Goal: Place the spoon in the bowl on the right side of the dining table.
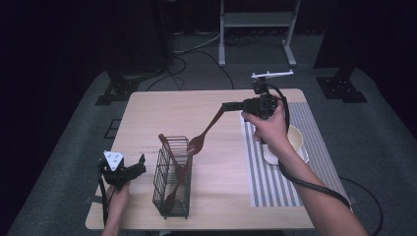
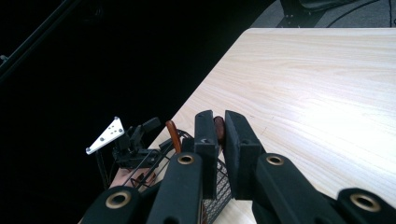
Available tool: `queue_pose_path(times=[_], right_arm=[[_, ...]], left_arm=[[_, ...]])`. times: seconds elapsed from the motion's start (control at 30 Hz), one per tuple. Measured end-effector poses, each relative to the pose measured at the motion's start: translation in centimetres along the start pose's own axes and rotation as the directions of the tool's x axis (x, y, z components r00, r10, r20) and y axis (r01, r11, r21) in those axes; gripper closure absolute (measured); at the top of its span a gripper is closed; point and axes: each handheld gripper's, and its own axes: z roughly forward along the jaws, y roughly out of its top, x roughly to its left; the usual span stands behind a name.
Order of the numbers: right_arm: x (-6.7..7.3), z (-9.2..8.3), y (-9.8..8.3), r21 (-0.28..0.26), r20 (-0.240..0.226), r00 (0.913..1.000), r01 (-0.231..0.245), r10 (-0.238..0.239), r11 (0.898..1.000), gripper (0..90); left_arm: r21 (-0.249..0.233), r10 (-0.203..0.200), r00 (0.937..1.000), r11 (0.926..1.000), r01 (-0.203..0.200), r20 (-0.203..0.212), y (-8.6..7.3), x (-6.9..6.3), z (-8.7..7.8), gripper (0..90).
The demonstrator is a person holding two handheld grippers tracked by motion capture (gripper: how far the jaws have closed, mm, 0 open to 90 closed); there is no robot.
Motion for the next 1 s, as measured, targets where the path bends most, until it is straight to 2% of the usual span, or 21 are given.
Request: queue_pose_path(times=[0.67, 1.0], right_arm=[[-2.6, -1.6, -1.1, -0.009, 0.041, 0.9982, -0.044, 0.045, 0.999, 83.7], [-4.4, -2.4, -2.0, -0.015, 0.067, 0.9945, -0.08, 0.081, 0.997, 83.6]], left_arm=[[-0.004, 0.0, 1.0, 1.0, 0.0, -0.001, 0.0, 0.0, 0.0, 0.0], [0.001, 0.005, 1.0, 1.0, -0.005, -0.002, 0.0, 0.0, 0.0, 0.0]])
